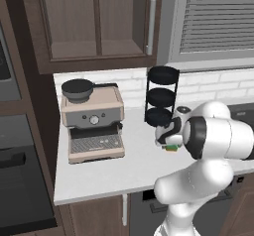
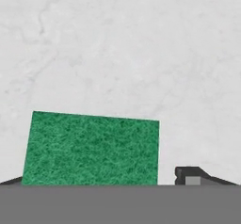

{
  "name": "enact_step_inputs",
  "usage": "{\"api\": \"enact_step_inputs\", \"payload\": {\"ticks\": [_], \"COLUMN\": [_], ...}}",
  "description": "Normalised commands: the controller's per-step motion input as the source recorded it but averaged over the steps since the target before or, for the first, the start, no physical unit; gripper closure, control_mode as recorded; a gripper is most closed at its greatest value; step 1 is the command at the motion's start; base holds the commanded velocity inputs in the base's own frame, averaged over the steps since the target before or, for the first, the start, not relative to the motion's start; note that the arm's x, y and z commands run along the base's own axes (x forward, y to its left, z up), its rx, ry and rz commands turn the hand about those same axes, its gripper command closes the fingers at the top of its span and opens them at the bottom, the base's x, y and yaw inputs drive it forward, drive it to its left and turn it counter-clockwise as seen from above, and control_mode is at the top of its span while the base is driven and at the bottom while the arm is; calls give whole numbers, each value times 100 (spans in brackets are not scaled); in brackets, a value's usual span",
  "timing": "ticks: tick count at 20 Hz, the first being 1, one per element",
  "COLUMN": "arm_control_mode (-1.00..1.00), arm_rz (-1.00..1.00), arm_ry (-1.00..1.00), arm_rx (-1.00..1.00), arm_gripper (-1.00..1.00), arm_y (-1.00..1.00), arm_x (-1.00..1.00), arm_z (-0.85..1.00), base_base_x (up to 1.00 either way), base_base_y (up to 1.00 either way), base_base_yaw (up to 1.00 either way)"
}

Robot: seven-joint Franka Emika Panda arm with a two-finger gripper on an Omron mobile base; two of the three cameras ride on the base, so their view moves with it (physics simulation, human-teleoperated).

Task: Pick up the sponge from the counter and clean the cutting board by briefly scrubbing or pressing down on the cutting board. Once finished, release the sponge.

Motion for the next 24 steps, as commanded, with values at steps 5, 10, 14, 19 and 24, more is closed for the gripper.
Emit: {"api": "enact_step_inputs", "payload": {"ticks": [5,10,14,19,24], "arm_control_mode": [-100,-100,-100,-100,-100], "arm_rz": [0,0,4,14,18], "arm_ry": [-2,-3,-9,-21,-47], "arm_rx": [0,-4,-5,-3,-10], "arm_gripper": [-100,-100,-100,-100,-100], "arm_y": [7,7,-9,-19,0], "arm_x": [-14,-16,-28,-7,3], "arm_z": [33,2,-33,-34,-54], "base_base_x": [0,0,0,0,0], "base_base_y": [0,0,0,0,0], "base_base_yaw": [0,0,0,0,0]}}
